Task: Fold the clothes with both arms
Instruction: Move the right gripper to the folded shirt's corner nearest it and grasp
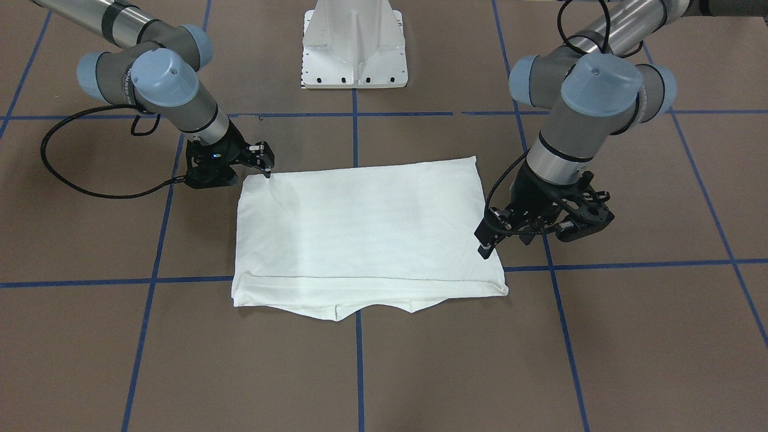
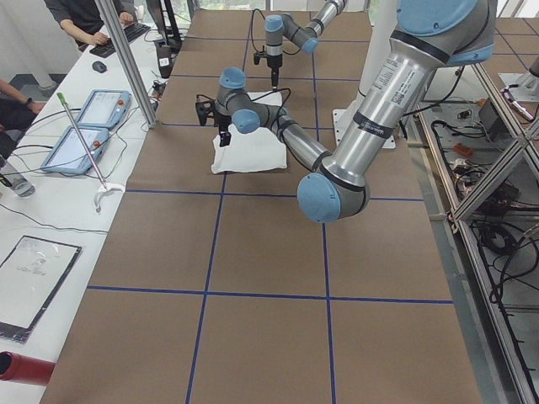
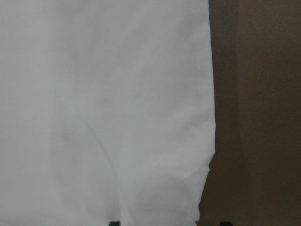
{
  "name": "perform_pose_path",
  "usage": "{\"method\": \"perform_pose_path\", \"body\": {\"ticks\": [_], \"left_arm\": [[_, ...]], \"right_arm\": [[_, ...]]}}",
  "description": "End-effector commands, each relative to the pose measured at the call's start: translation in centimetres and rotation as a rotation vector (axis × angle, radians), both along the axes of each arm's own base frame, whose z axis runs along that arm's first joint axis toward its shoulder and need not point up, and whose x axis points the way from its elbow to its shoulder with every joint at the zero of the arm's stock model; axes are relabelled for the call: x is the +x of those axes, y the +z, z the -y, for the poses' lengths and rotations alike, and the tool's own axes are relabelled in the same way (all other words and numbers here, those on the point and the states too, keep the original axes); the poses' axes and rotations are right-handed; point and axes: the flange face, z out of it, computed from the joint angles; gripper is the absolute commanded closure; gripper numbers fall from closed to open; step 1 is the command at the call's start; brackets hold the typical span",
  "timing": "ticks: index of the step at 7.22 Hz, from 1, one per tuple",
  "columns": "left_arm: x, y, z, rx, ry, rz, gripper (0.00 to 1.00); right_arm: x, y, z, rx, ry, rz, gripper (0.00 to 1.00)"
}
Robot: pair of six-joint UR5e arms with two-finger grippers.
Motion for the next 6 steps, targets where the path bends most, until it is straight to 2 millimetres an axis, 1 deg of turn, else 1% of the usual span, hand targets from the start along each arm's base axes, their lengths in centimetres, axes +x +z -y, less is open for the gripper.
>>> {"method": "perform_pose_path", "body": {"ticks": [1,2,3,5,6], "left_arm": [[-0.1,0.0,0.0,0.0,-0.002,0.001,0.0],[0.0,0.1,0.0,0.0,0.0,0.002,0.0],[0.0,0.1,0.0,0.0,0.0,0.002,0.0],[-0.1,-0.1,-0.1,0.004,0.0,-0.001,0.0],[0.0,-0.2,-0.1,0.004,0.0,-0.002,0.0]], "right_arm": [[-0.7,0.3,-0.4,0.005,-0.006,-0.01,0.91],[-0.6,0.3,-0.4,0.004,-0.006,-0.011,1.0],[-0.1,0.2,-0.3,0.001,-0.005,-0.004,1.0],[3.5,1.7,-2.5,-0.003,-0.008,-0.006,1.0],[4.6,2.5,-3.2,-0.009,-0.01,-0.015,1.0]]}}
